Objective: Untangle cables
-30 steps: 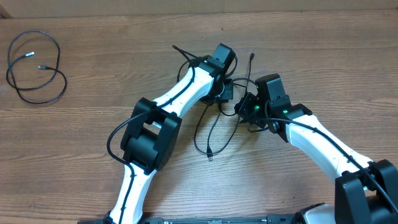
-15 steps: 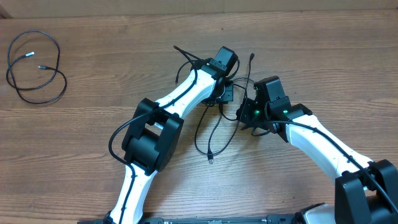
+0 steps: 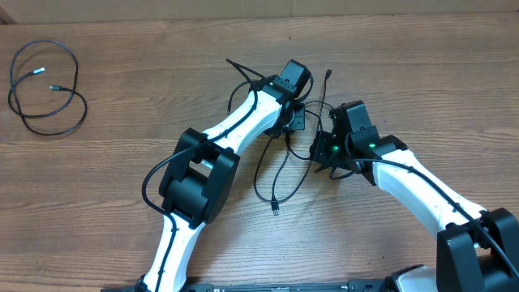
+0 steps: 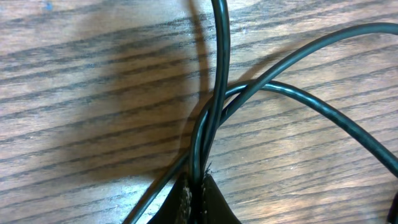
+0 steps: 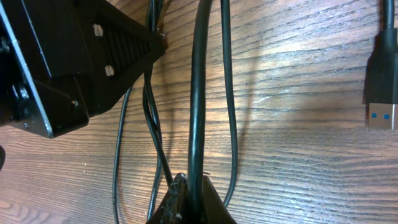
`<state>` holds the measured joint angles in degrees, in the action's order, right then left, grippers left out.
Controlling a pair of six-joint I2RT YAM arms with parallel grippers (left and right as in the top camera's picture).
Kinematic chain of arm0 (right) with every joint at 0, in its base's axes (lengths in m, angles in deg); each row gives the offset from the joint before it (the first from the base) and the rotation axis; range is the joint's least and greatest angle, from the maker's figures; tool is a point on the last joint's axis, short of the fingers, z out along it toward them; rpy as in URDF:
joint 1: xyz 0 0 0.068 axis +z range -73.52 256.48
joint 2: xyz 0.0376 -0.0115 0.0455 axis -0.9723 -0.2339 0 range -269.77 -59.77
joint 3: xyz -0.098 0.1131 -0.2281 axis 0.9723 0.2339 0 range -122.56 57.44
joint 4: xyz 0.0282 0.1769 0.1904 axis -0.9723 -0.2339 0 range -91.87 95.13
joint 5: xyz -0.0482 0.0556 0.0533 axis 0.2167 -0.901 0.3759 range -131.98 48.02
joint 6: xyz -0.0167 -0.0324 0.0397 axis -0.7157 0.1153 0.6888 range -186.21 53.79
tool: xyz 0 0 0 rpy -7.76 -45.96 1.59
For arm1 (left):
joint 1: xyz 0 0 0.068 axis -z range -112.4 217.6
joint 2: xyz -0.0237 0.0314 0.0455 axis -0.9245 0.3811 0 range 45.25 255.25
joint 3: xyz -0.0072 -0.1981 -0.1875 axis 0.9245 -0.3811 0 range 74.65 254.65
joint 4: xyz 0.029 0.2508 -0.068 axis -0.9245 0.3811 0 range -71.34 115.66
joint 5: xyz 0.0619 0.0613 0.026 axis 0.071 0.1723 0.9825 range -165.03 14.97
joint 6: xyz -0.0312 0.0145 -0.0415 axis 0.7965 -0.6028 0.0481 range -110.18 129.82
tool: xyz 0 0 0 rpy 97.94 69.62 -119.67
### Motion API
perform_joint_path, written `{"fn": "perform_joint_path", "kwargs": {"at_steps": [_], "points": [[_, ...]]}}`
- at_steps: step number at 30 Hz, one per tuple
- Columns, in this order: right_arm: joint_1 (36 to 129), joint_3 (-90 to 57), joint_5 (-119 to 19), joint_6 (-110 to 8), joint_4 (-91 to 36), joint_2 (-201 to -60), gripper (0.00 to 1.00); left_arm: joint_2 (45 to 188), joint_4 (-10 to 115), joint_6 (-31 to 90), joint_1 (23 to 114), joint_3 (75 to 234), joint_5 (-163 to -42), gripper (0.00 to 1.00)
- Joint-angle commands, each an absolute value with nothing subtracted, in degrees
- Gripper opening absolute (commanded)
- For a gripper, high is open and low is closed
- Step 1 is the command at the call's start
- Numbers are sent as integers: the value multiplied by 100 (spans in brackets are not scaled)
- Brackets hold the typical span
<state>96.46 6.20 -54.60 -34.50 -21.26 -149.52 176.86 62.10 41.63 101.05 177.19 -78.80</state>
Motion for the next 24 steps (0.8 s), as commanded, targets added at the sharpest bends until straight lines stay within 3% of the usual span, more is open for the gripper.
{"fn": "perform_joint_path", "kwargs": {"at_steps": [1, 7, 19, 24], "points": [[9673, 650, -5401, -3525, -2117, -14992, 4, 17526, 6073, 4198, 10138, 17676, -7756, 4], [9673, 659, -5567, -3516, -2211, -14992, 4, 17515, 6031, 4423, 10127, 17709, -7765, 4], [9688, 1099, -6416, -2550, -2017, -14992, 4, 17487, 5990, 7348, 9976, 18550, -8656, 4], [9867, 1297, -5823, -2546, -1457, -14992, 4, 17487, 6005, 7407, 9865, 19217, -9303, 4]]}}
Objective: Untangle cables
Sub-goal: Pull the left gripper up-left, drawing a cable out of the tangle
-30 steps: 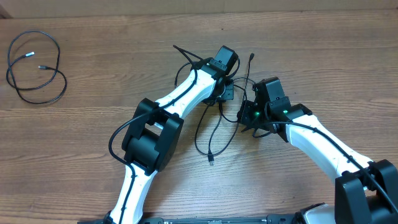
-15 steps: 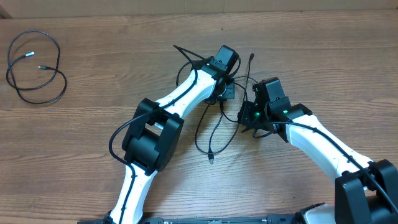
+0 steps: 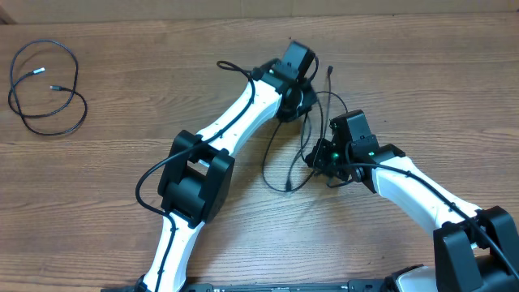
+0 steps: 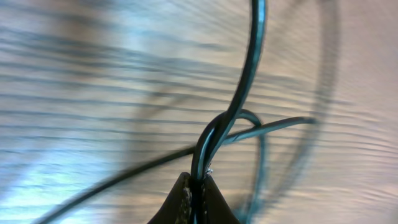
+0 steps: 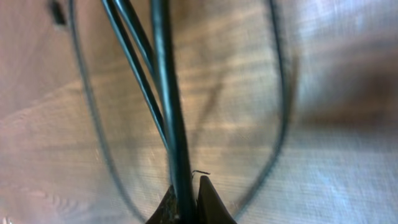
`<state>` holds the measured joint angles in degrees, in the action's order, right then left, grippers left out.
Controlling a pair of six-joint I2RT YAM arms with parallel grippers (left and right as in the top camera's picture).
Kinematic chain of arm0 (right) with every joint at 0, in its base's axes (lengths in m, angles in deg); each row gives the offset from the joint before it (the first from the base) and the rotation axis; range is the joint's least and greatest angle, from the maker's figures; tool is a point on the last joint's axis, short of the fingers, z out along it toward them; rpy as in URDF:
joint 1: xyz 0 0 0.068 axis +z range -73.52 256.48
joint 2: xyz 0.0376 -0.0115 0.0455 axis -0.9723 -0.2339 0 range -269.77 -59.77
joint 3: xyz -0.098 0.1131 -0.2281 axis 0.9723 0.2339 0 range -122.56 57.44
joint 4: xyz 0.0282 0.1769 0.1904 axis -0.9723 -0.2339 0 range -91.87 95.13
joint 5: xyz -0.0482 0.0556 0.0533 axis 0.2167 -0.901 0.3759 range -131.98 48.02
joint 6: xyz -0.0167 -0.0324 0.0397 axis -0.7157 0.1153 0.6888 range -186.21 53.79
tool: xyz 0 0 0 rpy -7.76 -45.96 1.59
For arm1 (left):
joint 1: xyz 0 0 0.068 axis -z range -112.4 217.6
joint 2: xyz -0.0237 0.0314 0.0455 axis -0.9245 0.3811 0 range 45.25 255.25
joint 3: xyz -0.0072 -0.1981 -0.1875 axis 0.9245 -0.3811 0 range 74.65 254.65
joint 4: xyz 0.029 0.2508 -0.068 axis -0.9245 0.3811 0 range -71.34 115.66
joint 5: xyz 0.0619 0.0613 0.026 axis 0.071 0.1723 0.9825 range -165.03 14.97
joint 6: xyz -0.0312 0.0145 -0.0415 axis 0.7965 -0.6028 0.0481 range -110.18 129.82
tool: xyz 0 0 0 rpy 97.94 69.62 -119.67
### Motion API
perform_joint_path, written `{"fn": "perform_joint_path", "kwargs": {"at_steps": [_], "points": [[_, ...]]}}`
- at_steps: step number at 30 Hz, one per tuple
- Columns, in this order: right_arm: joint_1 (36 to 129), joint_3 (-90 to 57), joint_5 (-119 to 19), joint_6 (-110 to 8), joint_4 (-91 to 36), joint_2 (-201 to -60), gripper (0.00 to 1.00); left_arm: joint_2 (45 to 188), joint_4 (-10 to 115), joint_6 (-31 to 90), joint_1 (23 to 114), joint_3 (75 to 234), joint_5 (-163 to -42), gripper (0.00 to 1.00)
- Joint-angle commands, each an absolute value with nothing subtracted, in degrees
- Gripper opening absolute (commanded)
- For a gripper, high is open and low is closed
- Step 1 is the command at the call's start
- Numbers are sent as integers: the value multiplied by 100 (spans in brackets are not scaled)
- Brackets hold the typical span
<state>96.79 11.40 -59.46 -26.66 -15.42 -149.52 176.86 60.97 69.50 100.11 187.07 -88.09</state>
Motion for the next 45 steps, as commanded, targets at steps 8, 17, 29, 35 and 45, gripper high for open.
{"fn": "perform_joint_path", "kwargs": {"at_steps": [8, 17, 29, 35, 45], "points": [[9896, 1302, -4477, -1966, -1136, -14992, 4, 17487, 6123, 7039, 9390, 19663, -11133, 4], [9885, 1304, -3701, -1947, -1368, -14992, 4, 17487, 5909, 6172, 8195, 20052, -13231, 4], [9364, 1197, -3882, -1966, -1457, -14983, 4, 17487, 5893, 3311, 7725, 20054, -13926, 4], [8827, 681, -6193, -2478, -1473, -14968, 4, 17487, 6995, 2810, 7817, 20049, -12534, 4], [8680, -337, -6824, -2742, -1639, -14968, 4, 17487, 7275, 3387, 7919, 20049, -12846, 100]]}}
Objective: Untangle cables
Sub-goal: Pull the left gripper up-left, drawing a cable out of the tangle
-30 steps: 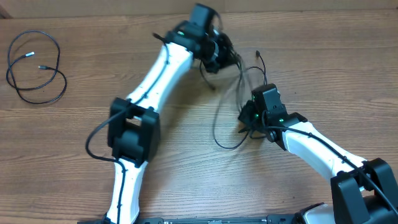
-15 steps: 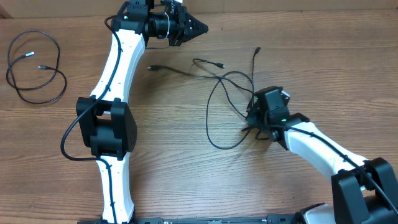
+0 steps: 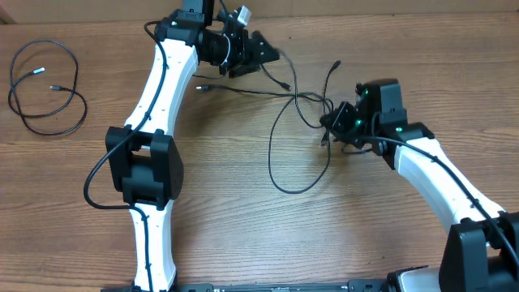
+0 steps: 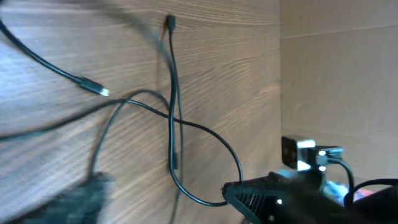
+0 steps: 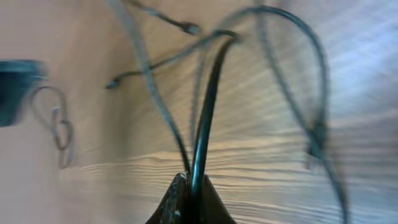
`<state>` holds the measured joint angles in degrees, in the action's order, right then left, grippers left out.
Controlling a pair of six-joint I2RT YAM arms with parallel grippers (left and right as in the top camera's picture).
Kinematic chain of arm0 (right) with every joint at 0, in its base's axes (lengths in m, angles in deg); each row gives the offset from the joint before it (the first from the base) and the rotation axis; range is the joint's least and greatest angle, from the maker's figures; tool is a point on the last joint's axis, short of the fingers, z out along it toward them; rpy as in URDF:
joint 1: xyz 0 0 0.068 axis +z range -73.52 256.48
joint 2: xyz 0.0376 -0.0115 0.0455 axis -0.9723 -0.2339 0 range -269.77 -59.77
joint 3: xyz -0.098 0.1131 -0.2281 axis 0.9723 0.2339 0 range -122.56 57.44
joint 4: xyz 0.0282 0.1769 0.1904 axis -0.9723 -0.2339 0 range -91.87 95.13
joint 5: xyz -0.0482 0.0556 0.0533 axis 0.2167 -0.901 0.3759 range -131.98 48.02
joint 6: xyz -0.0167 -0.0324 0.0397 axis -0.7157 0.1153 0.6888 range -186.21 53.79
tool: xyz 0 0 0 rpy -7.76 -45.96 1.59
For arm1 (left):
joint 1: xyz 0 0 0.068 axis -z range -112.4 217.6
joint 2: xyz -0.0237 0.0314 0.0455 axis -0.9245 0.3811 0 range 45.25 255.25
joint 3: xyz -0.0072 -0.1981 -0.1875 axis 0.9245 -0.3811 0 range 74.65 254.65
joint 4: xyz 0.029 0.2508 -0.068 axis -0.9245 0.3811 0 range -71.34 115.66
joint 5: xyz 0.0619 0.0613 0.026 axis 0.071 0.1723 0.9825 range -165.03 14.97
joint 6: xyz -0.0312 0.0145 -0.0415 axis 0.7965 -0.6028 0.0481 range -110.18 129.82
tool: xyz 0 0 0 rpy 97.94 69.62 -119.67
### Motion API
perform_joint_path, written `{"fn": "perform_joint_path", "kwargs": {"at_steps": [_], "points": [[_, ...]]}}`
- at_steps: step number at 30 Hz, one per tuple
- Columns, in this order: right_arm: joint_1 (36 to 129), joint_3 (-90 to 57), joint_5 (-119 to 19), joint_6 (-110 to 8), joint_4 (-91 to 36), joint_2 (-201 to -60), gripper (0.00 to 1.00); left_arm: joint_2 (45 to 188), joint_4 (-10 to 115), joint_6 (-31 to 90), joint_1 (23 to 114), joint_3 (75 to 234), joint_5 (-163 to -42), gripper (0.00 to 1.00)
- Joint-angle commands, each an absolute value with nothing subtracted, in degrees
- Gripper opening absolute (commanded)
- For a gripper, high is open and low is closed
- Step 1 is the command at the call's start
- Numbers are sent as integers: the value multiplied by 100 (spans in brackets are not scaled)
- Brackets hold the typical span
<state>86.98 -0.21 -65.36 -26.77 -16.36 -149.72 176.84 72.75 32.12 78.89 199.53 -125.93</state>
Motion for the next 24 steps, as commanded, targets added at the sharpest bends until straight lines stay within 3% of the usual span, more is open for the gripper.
{"fn": "perform_joint_path", "kwargs": {"at_steps": [1, 7, 11, 24], "points": [[8680, -421, -6824, -2648, -1639, -14968, 4, 17487, 7288, 3391, 7919, 20049, -12892, 100], [8691, -705, -6796, -2482, -1527, -14968, 4, 17487, 7327, 4561, 8042, 20038, -13089, 100], [8693, -705, -6802, -1639, -1271, -14968, 4, 17489, 7684, 5566, 8186, 20038, -13002, 100], [8696, -705, -7749, -801, -144, -14968, 4, 17505, 7887, 7645, 8490, 19905, -12020, 100]]}}
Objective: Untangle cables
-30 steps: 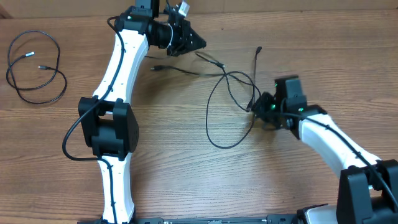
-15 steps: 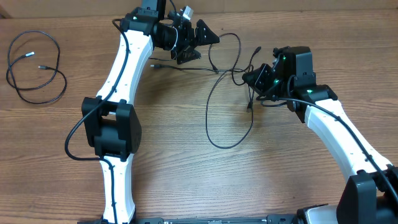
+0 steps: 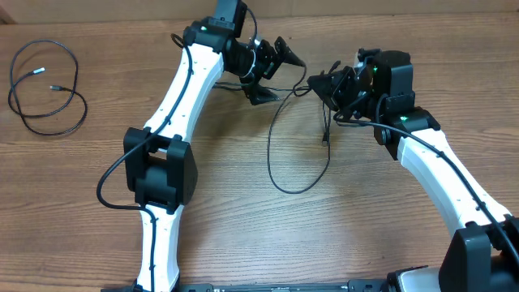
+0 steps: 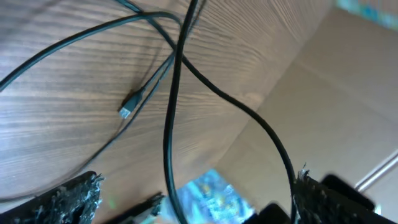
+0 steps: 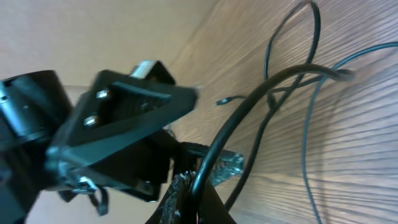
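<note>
Thin black cables [image 3: 272, 154] lie tangled mid-table, with one big loop sagging toward me. My right gripper [image 3: 318, 83] is shut on a thick black cable [image 5: 249, 109] and holds it raised near the far edge; in its own view the gripper [image 5: 196, 186] pinches that cable at the bottom. My left gripper [image 3: 288, 79] stands open just left of it, facing it. In the left wrist view its fingers [image 4: 62, 199] are wide apart and a cable [image 4: 169, 137] runs free between them. A small plug [image 4: 127, 112] lies on the wood.
A separate coiled black cable [image 3: 40, 133] lies at the far left of the wooden table [image 3: 243, 235]. A cardboard wall [image 3: 422, 6] runs along the far edge, right behind both grippers.
My left gripper has moved right and nearer, from the far edge to just beside the right gripper, fingers wide open. The right gripper has moved farther up the table with its cable.
Both grippers were shut on cables side by side in the central tangle. Then the left one sat farther back, still pinching, with the loops pulled wider. Later it was far back and left, the cables spread between the arms. Now it stands open by the right gripper.
</note>
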`<state>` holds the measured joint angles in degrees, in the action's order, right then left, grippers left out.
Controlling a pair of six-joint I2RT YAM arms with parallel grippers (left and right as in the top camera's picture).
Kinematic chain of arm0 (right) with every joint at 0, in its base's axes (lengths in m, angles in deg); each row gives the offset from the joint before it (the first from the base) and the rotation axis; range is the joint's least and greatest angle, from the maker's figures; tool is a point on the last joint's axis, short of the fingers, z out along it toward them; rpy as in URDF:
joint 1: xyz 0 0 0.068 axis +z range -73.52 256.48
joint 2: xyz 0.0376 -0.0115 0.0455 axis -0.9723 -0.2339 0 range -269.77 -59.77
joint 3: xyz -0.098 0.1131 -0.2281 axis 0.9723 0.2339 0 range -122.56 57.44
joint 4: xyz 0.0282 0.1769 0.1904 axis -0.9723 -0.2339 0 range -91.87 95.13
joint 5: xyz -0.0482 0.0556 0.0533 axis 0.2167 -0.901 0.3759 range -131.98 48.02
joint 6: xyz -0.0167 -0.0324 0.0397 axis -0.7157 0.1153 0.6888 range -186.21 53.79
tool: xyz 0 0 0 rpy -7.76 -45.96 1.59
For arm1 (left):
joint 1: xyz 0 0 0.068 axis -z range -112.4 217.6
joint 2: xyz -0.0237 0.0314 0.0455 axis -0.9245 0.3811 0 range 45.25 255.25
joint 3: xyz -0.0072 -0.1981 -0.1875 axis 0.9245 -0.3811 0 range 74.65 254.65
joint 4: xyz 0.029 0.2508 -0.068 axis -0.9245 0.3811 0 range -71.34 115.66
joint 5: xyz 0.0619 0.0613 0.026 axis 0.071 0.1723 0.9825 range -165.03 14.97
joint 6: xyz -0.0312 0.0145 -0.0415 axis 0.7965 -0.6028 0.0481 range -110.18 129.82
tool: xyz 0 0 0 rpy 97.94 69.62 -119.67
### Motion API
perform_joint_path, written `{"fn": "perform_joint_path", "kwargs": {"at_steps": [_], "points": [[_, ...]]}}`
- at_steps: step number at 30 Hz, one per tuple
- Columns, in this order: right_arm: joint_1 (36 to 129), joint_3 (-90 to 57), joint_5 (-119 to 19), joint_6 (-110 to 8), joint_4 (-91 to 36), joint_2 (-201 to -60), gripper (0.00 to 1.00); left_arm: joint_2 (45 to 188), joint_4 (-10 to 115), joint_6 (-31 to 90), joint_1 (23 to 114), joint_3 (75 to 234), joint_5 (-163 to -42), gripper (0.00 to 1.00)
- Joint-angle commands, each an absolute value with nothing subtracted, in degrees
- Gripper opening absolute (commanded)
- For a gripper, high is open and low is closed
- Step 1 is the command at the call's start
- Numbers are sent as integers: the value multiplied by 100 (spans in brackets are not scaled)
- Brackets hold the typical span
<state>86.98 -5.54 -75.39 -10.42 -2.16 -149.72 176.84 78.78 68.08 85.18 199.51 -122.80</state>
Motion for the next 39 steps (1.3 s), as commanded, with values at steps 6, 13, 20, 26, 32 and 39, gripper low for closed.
{"fn": "perform_joint_path", "kwargs": {"at_steps": [6, 13, 20, 26, 32, 39], "points": [[8698, -705, -7814, -487, -109, -14968, 4, 17526, 7806, 8910, 8555, 19628, -11976, 100], [8702, -705, -7814, -421, -93, -14968, 4, 17526, 7194, 9533, 8811, 19263, -12051, 100], [8702, -702, -7747, -432, -166, -14968, 4, 17526, 6680, 9813, 9071, 19138, -12182, 82], [8702, -702, -6632, -644, -681, -14970, 4, 17526, 6676, 9706, 9062, 19138, -12267, 84], [8709, -700, -5764, -648, -1228, -14970, 4, 17526, 6672, 9708, 8995, 19138, -12324, 84], [8881, -700, -5382, -613, -1188, -14970, 4, 17526, 6645, 9728, 9025, 19138, -12604, 65]]}}
